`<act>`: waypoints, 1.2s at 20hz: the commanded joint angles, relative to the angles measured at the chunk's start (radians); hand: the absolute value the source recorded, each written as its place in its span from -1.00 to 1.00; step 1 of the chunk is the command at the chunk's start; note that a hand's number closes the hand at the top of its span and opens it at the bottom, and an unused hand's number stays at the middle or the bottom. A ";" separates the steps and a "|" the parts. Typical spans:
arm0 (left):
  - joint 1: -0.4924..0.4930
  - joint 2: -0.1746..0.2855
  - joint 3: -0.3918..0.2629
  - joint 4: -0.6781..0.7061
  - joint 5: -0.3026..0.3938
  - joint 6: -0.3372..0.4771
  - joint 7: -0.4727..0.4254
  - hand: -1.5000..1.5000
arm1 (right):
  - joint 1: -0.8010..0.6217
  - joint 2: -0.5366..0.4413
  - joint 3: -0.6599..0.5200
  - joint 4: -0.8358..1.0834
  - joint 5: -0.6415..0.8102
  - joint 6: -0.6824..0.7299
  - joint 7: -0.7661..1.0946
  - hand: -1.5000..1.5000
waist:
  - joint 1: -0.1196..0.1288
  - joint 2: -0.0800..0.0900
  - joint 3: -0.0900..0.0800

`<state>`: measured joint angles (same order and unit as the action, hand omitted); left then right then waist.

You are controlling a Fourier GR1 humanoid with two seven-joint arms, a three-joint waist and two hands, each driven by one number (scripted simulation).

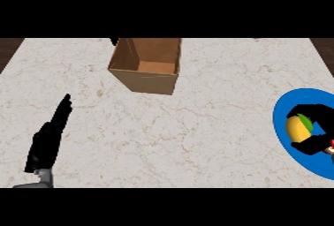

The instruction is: Pick the lemon from the plate and place it in the cardboard box

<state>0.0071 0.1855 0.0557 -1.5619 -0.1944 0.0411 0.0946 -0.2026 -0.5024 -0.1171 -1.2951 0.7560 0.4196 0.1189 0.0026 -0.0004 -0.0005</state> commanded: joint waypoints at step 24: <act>-0.101 -0.016 -0.037 0.022 -0.008 -0.035 0.012 0.00 | -0.804 -0.043 0.116 0.655 0.085 -0.189 -0.831 1.00 | 0.102 0.034 0.004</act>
<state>-0.0830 0.1666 0.0071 -1.5393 -0.2076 0.0046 0.0930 -0.9068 -0.5408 0.0476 -0.7424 0.9009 0.2032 -0.5795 0.1212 0.0390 0.0037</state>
